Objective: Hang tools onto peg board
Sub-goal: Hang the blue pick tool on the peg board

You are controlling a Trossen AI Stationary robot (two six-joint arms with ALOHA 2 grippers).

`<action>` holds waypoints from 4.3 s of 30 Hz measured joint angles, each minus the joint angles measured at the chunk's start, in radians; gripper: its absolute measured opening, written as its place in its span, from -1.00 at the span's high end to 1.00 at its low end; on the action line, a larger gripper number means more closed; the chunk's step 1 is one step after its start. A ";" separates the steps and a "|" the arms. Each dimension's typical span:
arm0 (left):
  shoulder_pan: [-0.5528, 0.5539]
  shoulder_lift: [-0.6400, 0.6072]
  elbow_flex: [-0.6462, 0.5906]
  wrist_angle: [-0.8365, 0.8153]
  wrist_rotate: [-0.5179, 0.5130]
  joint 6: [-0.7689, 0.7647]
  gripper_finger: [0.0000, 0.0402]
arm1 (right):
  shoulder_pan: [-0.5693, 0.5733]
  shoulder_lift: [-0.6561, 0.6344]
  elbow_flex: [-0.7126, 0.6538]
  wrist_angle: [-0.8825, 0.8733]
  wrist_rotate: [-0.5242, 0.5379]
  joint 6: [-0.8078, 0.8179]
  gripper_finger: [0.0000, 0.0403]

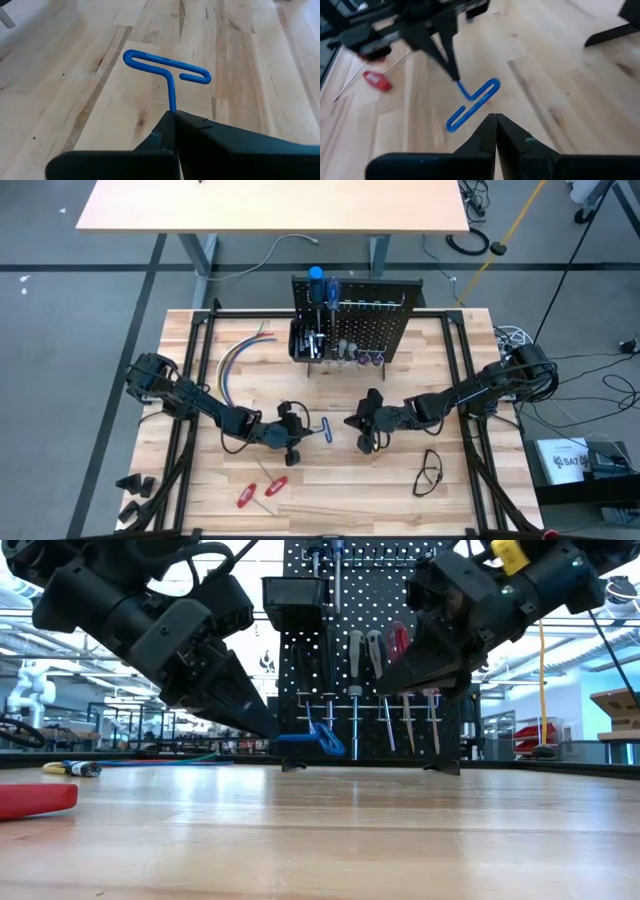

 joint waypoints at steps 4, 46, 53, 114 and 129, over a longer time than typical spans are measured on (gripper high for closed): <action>-0.001 0.000 0.000 0.012 -0.001 0.020 1.00 | 0.019 0.000 0.000 -0.095 0.001 -0.047 0.90; -0.007 -0.015 0.034 0.213 0.012 0.202 1.00 | 0.063 0.251 0.033 0.638 0.029 -0.433 0.96; -0.032 -0.102 0.034 0.132 -0.069 0.280 1.00 | 0.076 0.149 0.032 0.587 0.034 -0.419 0.98; 0.680 -1.025 -0.300 0.105 0.497 0.442 0.83 | -0.254 -0.294 0.779 -0.536 0.268 -0.459 0.98; 0.670 -0.989 -0.300 0.205 0.589 0.441 0.46 | -0.317 -0.238 0.779 -0.574 0.157 -0.343 0.98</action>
